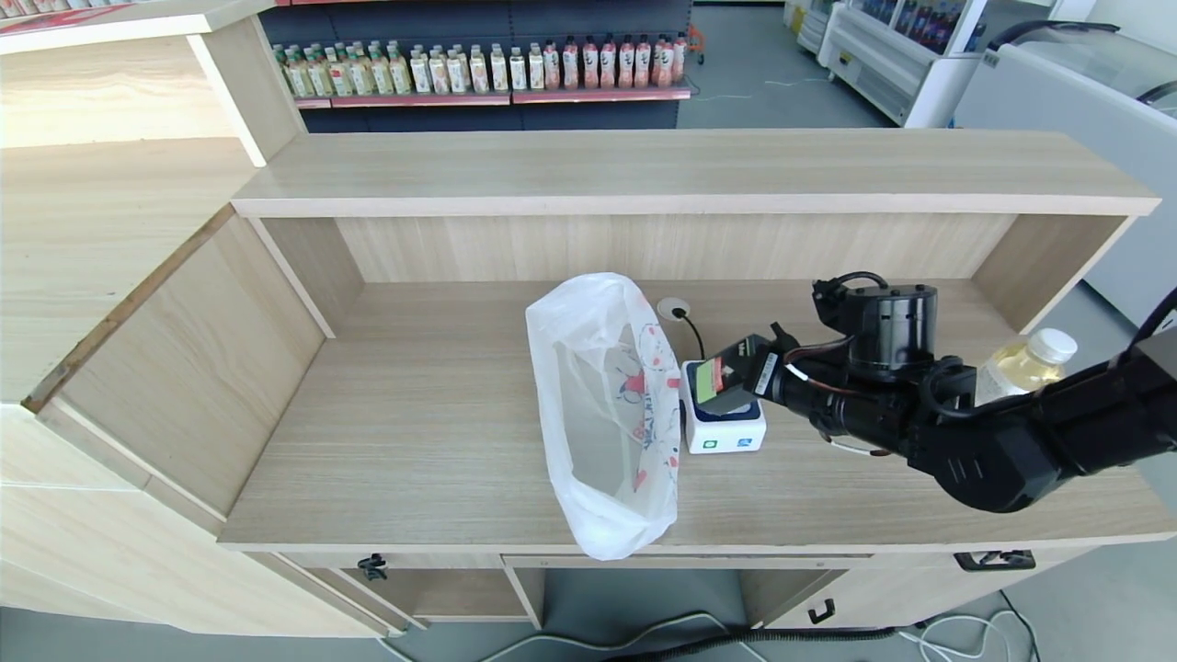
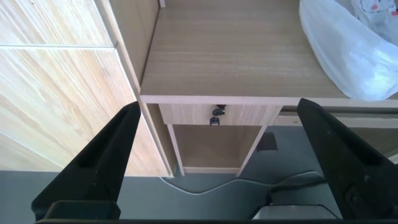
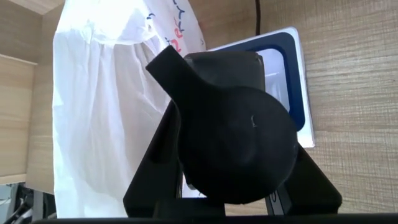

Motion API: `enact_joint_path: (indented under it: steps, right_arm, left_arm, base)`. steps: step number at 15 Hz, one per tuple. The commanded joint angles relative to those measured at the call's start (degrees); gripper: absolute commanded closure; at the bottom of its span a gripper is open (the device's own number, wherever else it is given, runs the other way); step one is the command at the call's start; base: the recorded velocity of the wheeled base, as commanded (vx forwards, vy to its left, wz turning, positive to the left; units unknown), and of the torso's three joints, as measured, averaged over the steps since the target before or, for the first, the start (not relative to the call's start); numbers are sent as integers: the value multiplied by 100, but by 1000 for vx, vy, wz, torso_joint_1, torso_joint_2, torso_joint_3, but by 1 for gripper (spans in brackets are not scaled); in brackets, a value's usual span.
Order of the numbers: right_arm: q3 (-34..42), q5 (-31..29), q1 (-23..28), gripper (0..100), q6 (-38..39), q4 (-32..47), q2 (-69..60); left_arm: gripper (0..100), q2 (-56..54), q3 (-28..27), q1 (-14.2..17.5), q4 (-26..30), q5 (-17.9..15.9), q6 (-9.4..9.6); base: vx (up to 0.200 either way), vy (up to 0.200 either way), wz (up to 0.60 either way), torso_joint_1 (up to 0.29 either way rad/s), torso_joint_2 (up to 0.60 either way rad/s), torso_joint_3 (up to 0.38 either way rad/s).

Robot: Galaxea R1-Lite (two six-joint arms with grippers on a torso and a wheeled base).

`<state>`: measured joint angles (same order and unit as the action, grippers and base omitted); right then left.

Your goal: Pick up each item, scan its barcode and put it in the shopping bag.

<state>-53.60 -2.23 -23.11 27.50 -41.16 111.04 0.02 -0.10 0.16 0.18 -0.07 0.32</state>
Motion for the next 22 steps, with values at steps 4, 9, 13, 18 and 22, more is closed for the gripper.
enact_joint_path:
  steps: [4, 9, 13, 18, 22]
  right_arm:
    - [60, 3, 17, 100, 10, -15, 110]
    - [87, 12, 17, 100, 10, -297, 295]
    - [96, -14, 17, 100, 27, -376, 418]
    - [60, -5, 17, 100, 45, -376, 392]
    - [87, 3, -44, 100, -26, -745, -13]
  left_arm:
    - [0, -2, 1, 2, -1, 7, 3]
    - [0, -2, 1, 2, -1, 7, 3]
    - [0, -2, 1, 2, -1, -1, 3]
    - [0, -2, 1, 2, -1, -1, 3]
    - [0, -2, 1, 2, -1, -1, 3]
  base:
    - [0, 0, 0, 0, 0, 0]
    - [0, 0, 0, 0, 0, 0]
    - [0, 0, 0, 0, 0, 0]
    - [0, 0, 0, 0, 0, 0]
    - [0, 0, 0, 0, 0, 0]
